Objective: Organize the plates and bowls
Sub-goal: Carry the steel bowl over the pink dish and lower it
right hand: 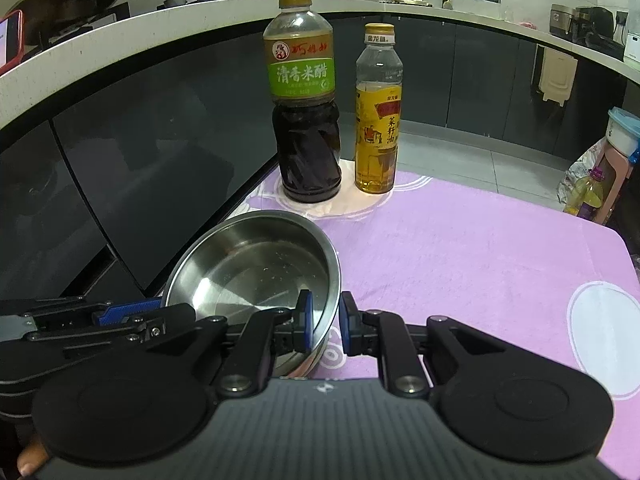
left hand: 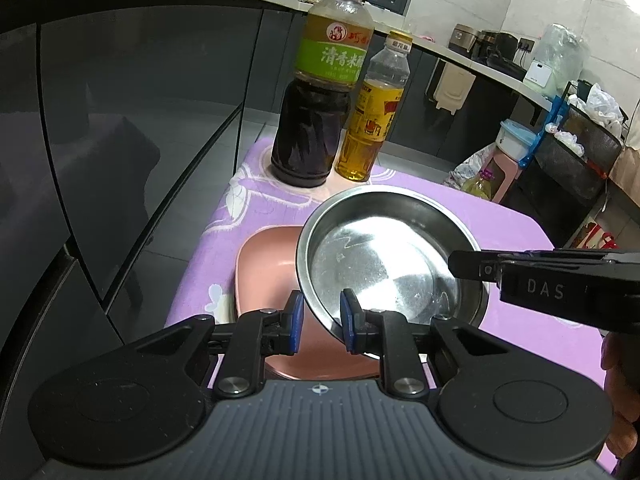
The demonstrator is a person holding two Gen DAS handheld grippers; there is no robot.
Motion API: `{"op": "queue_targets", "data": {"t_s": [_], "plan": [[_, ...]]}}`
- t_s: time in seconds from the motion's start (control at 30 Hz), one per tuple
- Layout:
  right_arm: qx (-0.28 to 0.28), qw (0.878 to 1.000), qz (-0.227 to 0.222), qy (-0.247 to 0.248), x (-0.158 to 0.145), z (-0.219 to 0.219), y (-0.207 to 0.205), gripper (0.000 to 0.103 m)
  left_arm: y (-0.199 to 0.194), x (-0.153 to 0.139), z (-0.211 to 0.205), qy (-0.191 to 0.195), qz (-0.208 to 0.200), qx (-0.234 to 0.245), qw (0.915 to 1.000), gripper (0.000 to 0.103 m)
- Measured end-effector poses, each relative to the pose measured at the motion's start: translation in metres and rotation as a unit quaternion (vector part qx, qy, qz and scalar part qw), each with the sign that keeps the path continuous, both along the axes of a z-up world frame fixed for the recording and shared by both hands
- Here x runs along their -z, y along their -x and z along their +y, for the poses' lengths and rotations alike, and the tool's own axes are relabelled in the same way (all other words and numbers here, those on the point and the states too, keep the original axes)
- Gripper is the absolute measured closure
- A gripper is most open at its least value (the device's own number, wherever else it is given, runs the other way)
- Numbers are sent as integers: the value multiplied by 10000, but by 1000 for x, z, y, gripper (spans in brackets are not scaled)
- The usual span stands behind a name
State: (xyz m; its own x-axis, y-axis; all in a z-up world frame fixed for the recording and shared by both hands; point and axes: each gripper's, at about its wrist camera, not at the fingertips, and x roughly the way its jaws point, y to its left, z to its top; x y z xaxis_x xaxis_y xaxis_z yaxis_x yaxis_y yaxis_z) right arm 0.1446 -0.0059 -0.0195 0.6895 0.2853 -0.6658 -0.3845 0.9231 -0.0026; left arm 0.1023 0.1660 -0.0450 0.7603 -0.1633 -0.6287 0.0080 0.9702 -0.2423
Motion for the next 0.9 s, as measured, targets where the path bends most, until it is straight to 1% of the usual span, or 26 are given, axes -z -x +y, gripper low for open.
{"op": "queue_targets", "data": {"t_s": [0.17, 0.33, 0.47, 0.67, 0.8, 0.9], "plan": [[-18, 10000, -11, 54, 1, 3, -2, 88, -2, 0, 2, 2, 13, -19, 10000, 86], [-3, 10000, 35, 78, 3, 6, -6, 88, -7, 2, 2, -75, 59, -23, 10000, 86], [9, 9999, 65, 118, 5, 7, -8, 88, -10, 3, 3, -41, 95, -15, 9999, 86], [12, 9998, 106, 170, 8, 9, -10, 88, -15, 9, 0, -166, 188, -11, 9997, 86], [3, 9996, 192, 203, 14, 11, -16, 88, -16, 12, 3, -149, 225, -56, 9996, 86], [-38, 9994, 245, 227, 18, 14, -19, 88, -18, 14, 9, -62, 276, -89, 9996, 86]]}}
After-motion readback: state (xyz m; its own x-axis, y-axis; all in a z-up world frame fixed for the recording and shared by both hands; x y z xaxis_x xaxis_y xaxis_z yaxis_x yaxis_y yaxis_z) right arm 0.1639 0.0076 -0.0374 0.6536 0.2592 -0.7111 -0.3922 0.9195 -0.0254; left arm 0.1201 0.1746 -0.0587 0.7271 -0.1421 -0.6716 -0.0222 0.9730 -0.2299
